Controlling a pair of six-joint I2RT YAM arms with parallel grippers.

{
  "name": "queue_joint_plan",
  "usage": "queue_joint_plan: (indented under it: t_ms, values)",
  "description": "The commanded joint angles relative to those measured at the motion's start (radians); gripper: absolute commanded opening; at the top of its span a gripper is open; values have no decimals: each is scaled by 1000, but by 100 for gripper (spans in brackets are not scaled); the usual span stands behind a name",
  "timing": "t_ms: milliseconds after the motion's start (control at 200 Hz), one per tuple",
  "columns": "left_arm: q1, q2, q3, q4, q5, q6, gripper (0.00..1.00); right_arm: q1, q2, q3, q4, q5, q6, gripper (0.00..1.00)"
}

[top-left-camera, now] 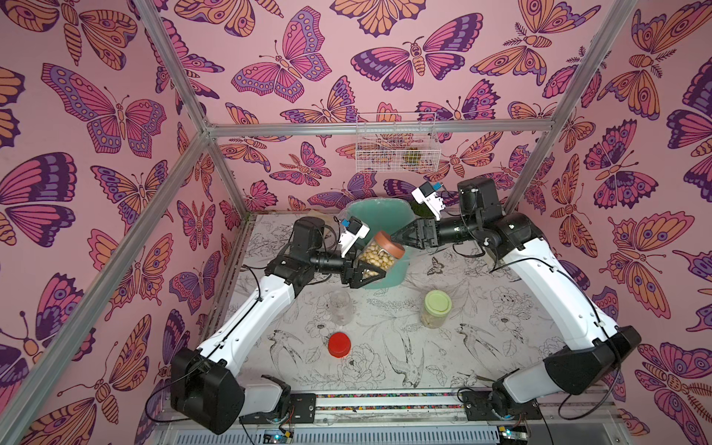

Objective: Empty moldy peanuts from jars
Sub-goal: Unscrew the lid from the jar.

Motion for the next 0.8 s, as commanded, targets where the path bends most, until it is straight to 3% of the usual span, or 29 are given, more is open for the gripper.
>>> queue_joint_plan:
  t_ms: [0,501,796]
  values:
    - [6,-26,-1,51,17,29,0,22,34,62,-115,67,40,99]
    - [6,-16,0,27,2,47,0,80,104,128,-129,51,45,100]
    - [6,-16,1,18,9,49,0,80,103,140,-120,29,-69,75]
